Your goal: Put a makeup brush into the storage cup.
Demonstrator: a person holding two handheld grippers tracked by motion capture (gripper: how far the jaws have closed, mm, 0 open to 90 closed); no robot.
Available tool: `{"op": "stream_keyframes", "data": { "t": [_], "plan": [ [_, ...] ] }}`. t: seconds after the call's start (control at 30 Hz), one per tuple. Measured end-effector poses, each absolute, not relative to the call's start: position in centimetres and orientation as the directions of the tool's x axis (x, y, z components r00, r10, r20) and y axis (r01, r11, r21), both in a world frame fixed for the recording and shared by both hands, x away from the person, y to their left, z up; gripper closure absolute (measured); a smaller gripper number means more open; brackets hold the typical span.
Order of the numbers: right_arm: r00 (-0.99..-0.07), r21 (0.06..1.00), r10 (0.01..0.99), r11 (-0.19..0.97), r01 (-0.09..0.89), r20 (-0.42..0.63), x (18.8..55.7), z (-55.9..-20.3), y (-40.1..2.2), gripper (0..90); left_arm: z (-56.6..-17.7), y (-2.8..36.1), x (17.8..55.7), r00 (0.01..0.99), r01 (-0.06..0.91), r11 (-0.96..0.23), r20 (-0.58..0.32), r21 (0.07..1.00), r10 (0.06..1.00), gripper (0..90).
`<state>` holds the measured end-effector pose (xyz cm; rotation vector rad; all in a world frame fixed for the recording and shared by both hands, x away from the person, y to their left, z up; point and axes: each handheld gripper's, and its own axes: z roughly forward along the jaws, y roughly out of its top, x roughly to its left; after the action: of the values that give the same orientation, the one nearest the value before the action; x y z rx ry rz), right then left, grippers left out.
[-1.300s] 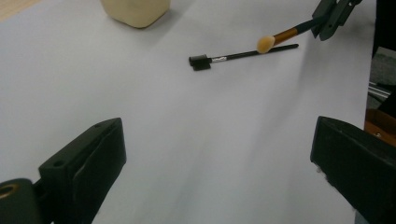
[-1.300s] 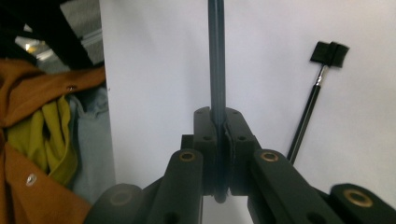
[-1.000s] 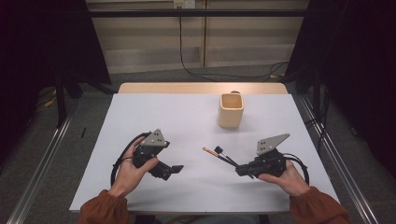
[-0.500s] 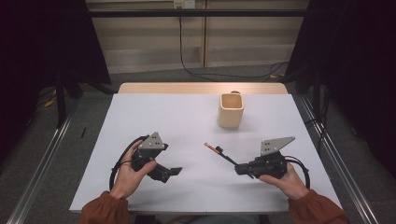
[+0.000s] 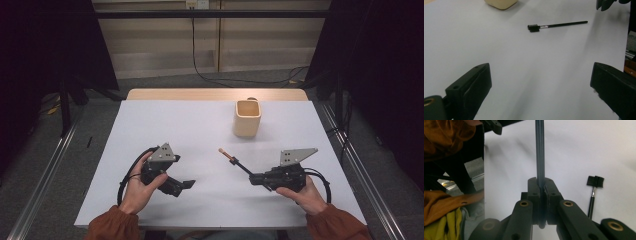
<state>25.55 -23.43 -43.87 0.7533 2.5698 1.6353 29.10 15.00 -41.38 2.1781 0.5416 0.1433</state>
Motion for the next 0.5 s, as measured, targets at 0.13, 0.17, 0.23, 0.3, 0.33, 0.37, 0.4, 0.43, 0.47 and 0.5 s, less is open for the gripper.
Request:
{"op": "stream_keyframes", "data": {
  "t": [0.13,0.17,0.23,0.3,0.33,0.37,0.4,0.43,0.47,0.5],
  "plan": [
    [-0.885,0.874,0.400,0.310,0.374,0.237,25.45,-43.70,-23.45,85.5,-41.44,15.02,29.04,0.895,0.331,-0.526,-0.085,0.784,0.438,3.4],
    [-0.886,0.878,0.398,0.303,0.371,0.237,25.45,-43.67,-23.45,85.5,-41.50,15.00,29.02,0.894,0.333,-0.526,-0.084,0.783,0.441,3.4],
    [-0.883,0.882,0.409,0.296,0.368,0.232,25.41,-43.61,-23.51,85.5,-41.57,15.08,28.96,0.893,0.338,-0.513,-0.096,0.789,0.441,3.4],
    [-0.882,0.887,0.413,0.284,0.364,0.229,25.41,-43.57,-23.60,85.5,-41.58,15.16,28.93,0.889,0.339,-0.503,-0.095,0.795,0.448,3.4],
    [-0.881,0.889,0.413,0.279,0.364,0.231,25.40,-43.54,-23.65,85.5,-41.56,15.19,28.91,0.888,0.336,-0.502,-0.090,0.797,0.451,3.4],
    [-0.881,0.891,0.414,0.275,0.360,0.228,25.41,-43.53,-23.70,85.5,-41.58,15.20,28.88,0.886,0.340,-0.489,-0.099,0.803,0.453,3.4],
    [-0.880,0.893,0.416,0.272,0.359,0.227,25.42,-43.52,-23.74,85.5,-41.59,15.20,28.85,0.886,0.339,-0.481,-0.102,0.808,0.453,3.3],
    [-0.880,0.894,0.418,0.270,0.359,0.227,25.45,-43.53,-23.78,85.5,-41.58,15.18,28.80,0.886,0.338,-0.477,-0.104,0.811,0.452,3.3],
    [-0.878,0.894,0.421,0.266,0.360,0.228,25.45,-43.52,-23.83,85.5,-41.56,15.15,28.76,0.888,0.333,-0.477,-0.099,0.813,0.449,3.3],
    [-0.878,0.896,0.420,0.260,0.359,0.229,25.48,-43.51,-23.86,85.5,-41.58,15.08,28.66,0.886,0.332,-0.473,-0.098,0.816,0.454,3.2]
  ]
}}
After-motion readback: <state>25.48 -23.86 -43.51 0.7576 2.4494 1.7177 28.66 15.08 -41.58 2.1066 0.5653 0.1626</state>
